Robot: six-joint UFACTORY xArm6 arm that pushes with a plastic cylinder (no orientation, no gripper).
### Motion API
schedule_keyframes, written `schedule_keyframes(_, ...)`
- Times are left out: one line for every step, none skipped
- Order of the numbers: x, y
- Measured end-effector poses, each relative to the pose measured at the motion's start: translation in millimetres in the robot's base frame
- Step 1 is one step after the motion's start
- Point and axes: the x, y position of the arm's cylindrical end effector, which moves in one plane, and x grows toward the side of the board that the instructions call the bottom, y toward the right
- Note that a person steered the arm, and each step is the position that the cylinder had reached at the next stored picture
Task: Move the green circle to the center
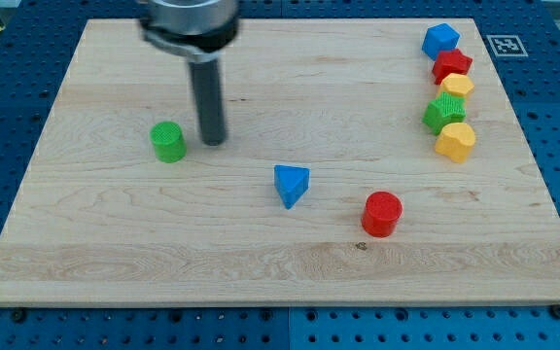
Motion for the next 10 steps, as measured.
schedule_keyframes(-22.9, -22.0)
schedule_keyframes(-37.0, -68.0)
schedule_keyframes(-26.1, -145.9)
schedule_keyframes(-18.7, -134.4)
schedule_keyframes(-18.7, -122.8)
schedule_keyframes(7.4, -125.8)
schedule_keyframes(23.6, -117.1)
schedule_keyframes(23.6, -112.1)
schedule_keyframes(23.6, -71.6)
schedule_keyframes(23.6, -22.0)
